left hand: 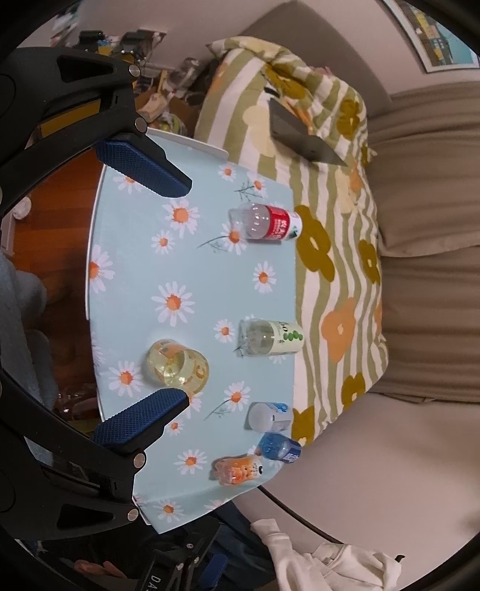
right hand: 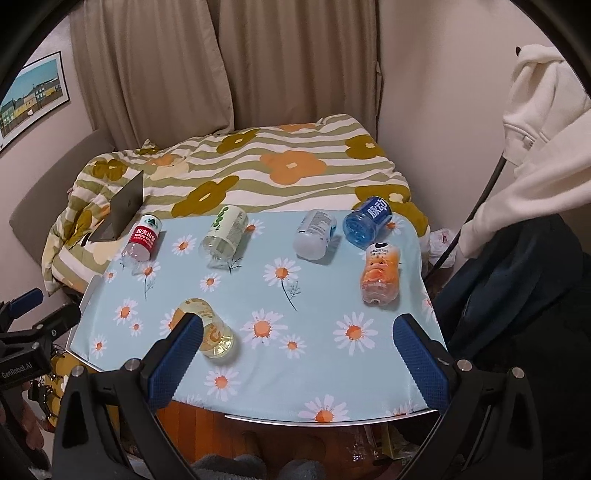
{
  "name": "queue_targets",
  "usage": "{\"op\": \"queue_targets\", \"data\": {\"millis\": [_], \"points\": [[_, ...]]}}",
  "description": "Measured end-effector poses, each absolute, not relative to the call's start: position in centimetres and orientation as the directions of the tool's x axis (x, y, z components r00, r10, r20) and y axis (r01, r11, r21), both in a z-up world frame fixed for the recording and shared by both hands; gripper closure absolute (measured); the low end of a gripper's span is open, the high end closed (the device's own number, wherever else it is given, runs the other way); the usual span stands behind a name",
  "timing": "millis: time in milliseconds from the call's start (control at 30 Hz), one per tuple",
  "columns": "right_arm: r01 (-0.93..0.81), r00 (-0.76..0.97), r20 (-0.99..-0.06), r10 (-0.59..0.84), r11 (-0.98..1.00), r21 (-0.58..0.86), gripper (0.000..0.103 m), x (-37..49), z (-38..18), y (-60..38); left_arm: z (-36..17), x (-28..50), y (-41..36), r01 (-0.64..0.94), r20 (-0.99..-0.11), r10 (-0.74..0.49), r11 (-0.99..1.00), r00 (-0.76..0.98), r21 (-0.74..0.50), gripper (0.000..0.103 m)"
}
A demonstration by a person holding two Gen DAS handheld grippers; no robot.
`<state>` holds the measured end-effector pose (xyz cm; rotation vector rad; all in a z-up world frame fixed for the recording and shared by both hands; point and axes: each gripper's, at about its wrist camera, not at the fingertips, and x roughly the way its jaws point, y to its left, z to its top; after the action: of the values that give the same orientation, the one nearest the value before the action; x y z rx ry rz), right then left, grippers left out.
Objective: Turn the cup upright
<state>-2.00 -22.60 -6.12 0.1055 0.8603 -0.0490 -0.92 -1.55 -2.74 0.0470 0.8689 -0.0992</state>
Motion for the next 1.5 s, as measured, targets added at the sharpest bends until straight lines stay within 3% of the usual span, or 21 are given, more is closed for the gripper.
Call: {"op": "queue_targets", "data": {"millis": [1500], "points": [[0.090, 0.656, -0.754, -0.018, 0.994, 0.054, 0.000, -1.77, -5.69, -22.85, -2.48, -1.28, -1.34, 0.106, -0.759, -0.064, 0.994, 0.648, 0.006, 0.000]]}}
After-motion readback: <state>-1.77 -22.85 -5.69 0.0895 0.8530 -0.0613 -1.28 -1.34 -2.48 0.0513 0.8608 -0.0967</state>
